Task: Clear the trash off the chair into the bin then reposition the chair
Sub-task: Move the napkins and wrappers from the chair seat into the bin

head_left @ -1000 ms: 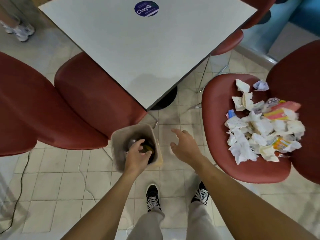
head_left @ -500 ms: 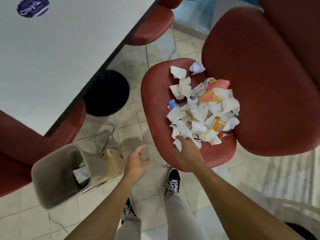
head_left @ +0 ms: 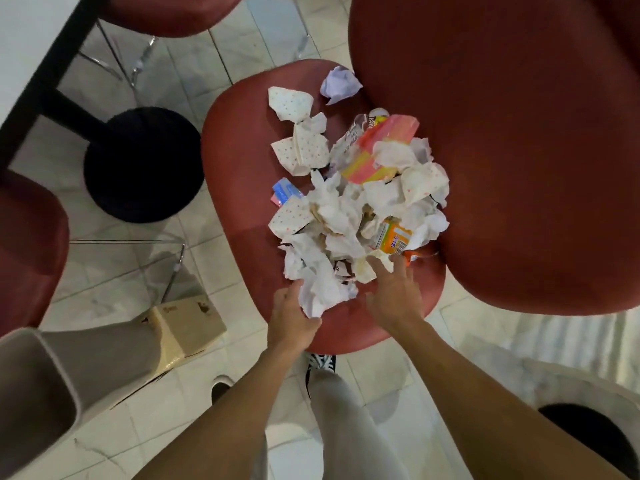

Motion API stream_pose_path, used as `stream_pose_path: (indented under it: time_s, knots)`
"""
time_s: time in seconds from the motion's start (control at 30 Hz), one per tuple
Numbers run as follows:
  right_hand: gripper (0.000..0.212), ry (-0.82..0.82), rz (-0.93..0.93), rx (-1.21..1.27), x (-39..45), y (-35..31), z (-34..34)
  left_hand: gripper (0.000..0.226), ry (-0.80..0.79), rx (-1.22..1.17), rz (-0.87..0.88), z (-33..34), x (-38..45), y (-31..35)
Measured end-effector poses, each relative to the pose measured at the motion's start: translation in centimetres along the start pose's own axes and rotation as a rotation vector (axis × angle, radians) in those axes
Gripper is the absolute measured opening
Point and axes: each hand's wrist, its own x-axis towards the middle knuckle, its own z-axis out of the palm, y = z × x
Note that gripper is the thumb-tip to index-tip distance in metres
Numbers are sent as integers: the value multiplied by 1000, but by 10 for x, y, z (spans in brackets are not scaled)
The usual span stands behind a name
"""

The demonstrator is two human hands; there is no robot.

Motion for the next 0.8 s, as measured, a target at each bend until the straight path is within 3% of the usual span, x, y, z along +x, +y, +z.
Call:
stream_pose_path:
  time_s: [0.17,0.3,0.37,0.8]
  knots:
    - [60,3,-71,-70,18,0,11,81,11,19,-65,20,9,1]
    - [42,23,-102,-89,21,-6,13,38,95,-3,-98,24,11,0]
    - [37,39,-113,-96,21,-6,12,28,112,-12,-156,22,10,2]
    - [21,214,-137,-34,-32,-55,-34,14,183,-157,-136,-58,-35,6]
